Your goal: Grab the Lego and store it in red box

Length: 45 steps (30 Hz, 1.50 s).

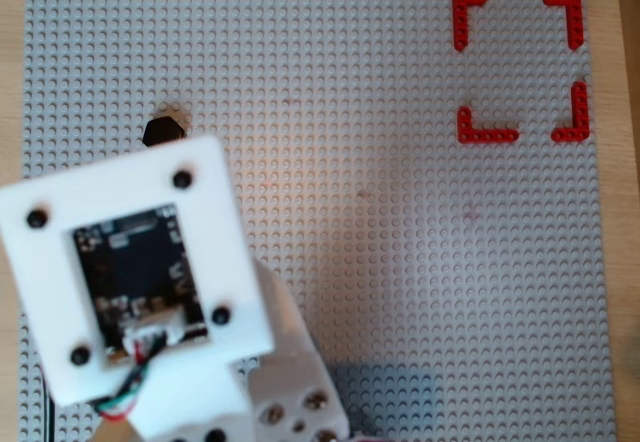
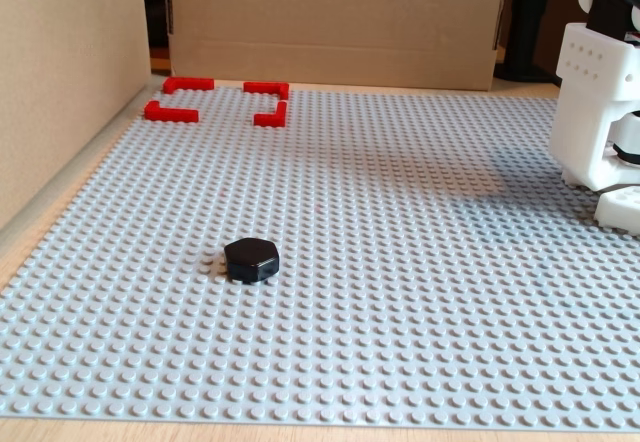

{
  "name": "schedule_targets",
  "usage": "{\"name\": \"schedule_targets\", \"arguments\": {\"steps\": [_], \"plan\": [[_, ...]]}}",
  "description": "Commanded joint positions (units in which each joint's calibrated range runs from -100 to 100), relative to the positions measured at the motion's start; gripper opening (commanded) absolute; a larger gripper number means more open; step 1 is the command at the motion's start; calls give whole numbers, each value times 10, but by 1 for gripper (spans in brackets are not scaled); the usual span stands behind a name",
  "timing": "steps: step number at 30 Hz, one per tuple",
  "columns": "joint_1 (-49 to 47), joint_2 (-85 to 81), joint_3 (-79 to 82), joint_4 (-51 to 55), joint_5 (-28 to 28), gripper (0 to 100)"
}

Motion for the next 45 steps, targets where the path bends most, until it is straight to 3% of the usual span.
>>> {"name": "schedule_targets", "arguments": {"steps": [1, 9, 14, 21, 45], "plan": [[-1, 33, 3, 4, 39, 7], [8, 103, 11, -1, 85, 10], [23, 167, 66, -83, 91, 11], [23, 247, 119, -198, 74, 11], [-2, 506, 105, -398, 21, 16]]}}
